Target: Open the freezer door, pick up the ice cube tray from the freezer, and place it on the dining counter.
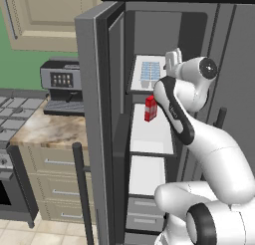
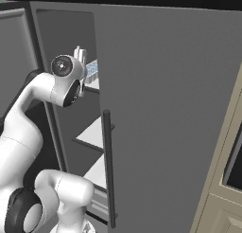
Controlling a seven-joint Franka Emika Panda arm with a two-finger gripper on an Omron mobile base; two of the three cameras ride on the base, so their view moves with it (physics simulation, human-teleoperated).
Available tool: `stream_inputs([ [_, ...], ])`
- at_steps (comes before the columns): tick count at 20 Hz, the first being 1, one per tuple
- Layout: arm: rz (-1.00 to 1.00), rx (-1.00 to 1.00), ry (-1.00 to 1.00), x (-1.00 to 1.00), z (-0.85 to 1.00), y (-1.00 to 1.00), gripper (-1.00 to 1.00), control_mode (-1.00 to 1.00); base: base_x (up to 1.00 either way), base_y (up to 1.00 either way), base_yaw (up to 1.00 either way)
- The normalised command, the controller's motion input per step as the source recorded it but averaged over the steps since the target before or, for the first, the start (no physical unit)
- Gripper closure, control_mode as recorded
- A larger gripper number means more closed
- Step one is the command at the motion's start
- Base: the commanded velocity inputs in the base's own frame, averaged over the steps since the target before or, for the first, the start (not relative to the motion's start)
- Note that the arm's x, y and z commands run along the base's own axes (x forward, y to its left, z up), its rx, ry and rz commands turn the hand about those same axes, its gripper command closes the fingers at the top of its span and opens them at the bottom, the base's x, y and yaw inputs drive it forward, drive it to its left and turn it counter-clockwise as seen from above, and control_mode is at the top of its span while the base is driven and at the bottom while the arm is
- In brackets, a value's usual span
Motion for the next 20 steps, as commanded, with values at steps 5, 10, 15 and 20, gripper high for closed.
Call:
stream_inputs([
  [5,0.00,0.00,0.00,0.17,0.00,0.00,-1.00,-1.00,0.00,0.00,0.00],
  [10,0.00,0.00,0.00,0.15,0.00,0.00,-1.00,-1.00,0.00,0.00,0.00],
  [15,0.00,0.00,0.00,0.12,-0.01,0.00,-1.00,-1.00,0.00,0.00,0.00],
  [20,0.00,0.00,0.00,0.12,-0.04,0.00,-1.00,-1.00,0.00,0.00,0.00],
])
